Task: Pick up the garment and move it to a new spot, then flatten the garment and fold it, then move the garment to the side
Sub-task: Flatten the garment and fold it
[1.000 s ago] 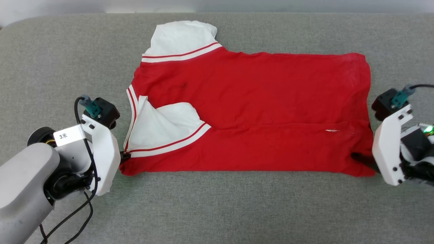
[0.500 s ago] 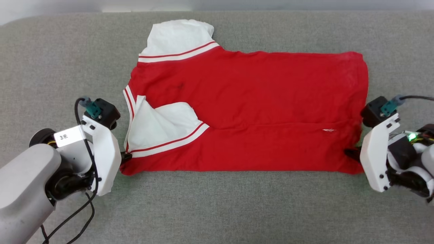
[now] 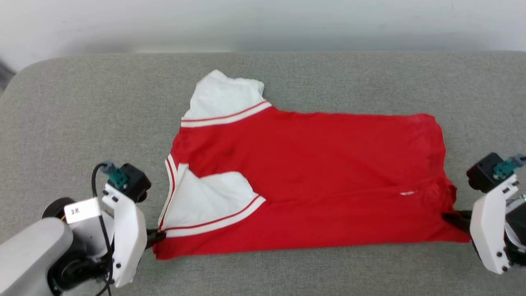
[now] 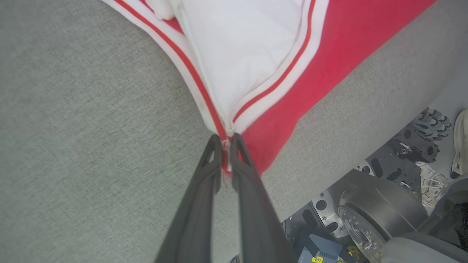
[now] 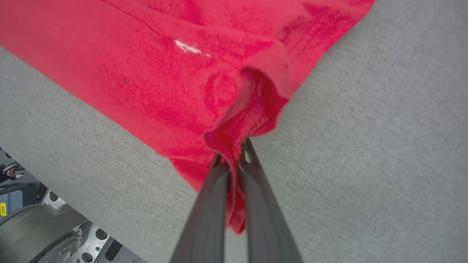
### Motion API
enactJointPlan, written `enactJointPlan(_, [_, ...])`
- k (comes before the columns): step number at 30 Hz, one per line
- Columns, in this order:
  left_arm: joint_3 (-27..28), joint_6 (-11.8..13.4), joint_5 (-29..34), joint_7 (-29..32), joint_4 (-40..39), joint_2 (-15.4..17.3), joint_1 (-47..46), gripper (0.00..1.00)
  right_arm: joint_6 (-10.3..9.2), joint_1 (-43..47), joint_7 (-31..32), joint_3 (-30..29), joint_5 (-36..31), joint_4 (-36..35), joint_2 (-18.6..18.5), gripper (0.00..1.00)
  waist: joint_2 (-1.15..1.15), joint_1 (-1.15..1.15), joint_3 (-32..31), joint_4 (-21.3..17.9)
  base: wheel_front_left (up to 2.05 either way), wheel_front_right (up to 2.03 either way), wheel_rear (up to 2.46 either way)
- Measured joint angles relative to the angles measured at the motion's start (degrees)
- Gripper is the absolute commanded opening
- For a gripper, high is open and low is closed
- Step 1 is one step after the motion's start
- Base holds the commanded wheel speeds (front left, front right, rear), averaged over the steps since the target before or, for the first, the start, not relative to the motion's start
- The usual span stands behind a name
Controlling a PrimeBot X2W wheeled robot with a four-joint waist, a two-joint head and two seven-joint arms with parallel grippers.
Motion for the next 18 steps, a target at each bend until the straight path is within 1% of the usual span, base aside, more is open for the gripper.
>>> enactJointPlan(4, [-0.69, 1.13, -0.9, -0.42, -1.74, 1.36, 3.28, 0.0, 0.0, 3.75, 0.81, -2.02, 0.31, -1.43, -1.62, 0.0, 0.0, 0.0, -0.36, -0.3, 0.0, 0.0, 0.0])
enactJointPlan(8, [-1.78, 1.98, -1.33, -1.02, -2.29, 2.21, 6.26, 0.0, 0.01, 6.48, 1.94, -3.83, 0.35, -2.09, -1.66, 0.0, 0.0, 0.0, -0.15, -0.59, 0.0, 0.0, 0.0])
enactJointPlan(11, [-2.43, 2.23, -1.31, -1.68, -1.53, 1.78, 7.53, 0.0, 0.01, 8.81, 2.88, -4.14, -0.57, -1.21, -0.74, 0.0, 0.0, 0.0, 0.4, -0.57, 0.0, 0.0, 0.0])
enactJointPlan(15, [-2.66, 1.99, -1.02, -2.77, 1.12, 0.38, 7.82, 0.0, 0.01, 10.22, 2.66, -5.38, -1.59, 0.96, 1.77, 0.0, 0.0, 0.0, 0.96, -0.34, 0.0, 0.0, 0.0])
enactJointPlan(16, [-2.61, 1.94, -0.65, -3.28, 1.63, 0.19, 7.81, 0.0, 0.01, 10.4, 2.23, -5.72, -1.99, 1.26, 2.24, 0.12, 0.0, 0.0, 1.01, -0.27, 0.0, 0.0, 0.0])
enactJointPlan(17, [-2.52, 1.93, -0.65, -3.72, 2.02, -0.08, 7.79, 0.27, 0.01, 10.51, 1.69, -6.21, -2.26, 1.56, 2.78, 0.85, 0.0, 0.0, 0.98, -0.22, 0.0, 0.0, 0.0])
enactJointPlan(18, [-2.49, 1.77, -0.49, -4.1, 2.36, -0.3, 7.73, 1.0, 0.01, 10.54, 1.19, -6.67, -2.57, 1.76, 3.22, 1.0, 0.0, 0.0, 0.88, -0.19, 0.0, 0.0, 0.0])
